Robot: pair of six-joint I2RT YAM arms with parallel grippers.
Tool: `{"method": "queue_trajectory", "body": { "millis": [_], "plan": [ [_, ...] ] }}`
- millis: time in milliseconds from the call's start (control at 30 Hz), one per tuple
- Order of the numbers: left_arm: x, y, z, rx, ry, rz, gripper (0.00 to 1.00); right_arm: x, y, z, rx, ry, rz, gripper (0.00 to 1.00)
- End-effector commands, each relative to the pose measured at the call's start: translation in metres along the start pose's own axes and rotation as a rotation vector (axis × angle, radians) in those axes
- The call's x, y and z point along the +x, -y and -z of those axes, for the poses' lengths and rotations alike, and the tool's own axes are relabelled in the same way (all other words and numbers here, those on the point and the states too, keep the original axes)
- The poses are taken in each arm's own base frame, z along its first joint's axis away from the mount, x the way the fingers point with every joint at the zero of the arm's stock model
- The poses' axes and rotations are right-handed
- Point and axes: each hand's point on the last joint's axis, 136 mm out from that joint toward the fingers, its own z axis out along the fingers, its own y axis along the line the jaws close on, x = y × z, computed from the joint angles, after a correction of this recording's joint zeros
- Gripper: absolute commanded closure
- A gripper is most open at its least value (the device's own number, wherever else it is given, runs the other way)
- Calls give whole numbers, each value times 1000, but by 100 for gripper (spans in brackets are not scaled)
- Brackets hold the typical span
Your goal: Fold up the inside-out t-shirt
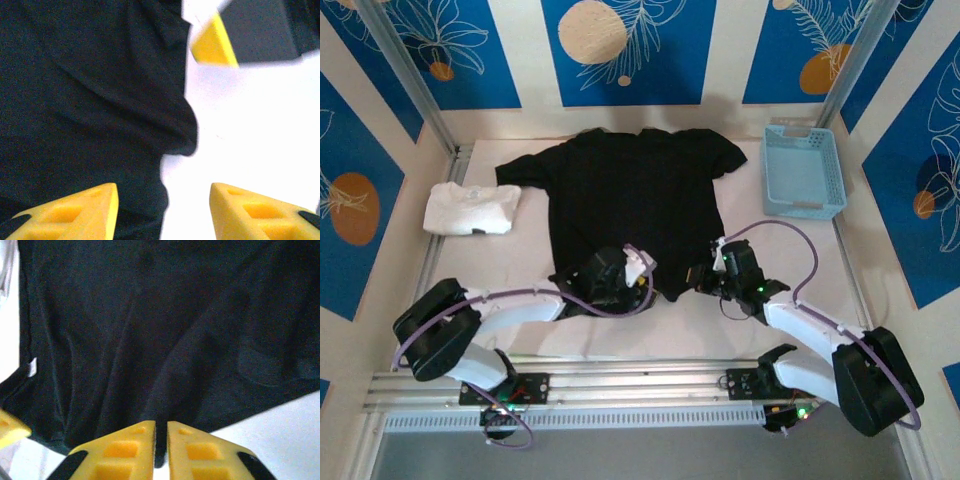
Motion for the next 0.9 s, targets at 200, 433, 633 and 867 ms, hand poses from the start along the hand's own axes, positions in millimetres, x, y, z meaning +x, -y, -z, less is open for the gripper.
{"method": "queue_trajectory", "body": {
  "millis": [200,433,633,867],
  "plan": [
    [8,9,-26,48,-56,9,92,22,-6,5,-39,-136,2,60],
    [-7,21,-15,195,9,162,100,42,-32,-6,-196,-205,-84,41],
    [-11,25,-6,275,45,250,100,43,-37,-18,-246,-206,-183,33],
    [-5,24,-7,273,38,267,100,42,-32,-28,-226,-197,-263,32]
  ]
}}
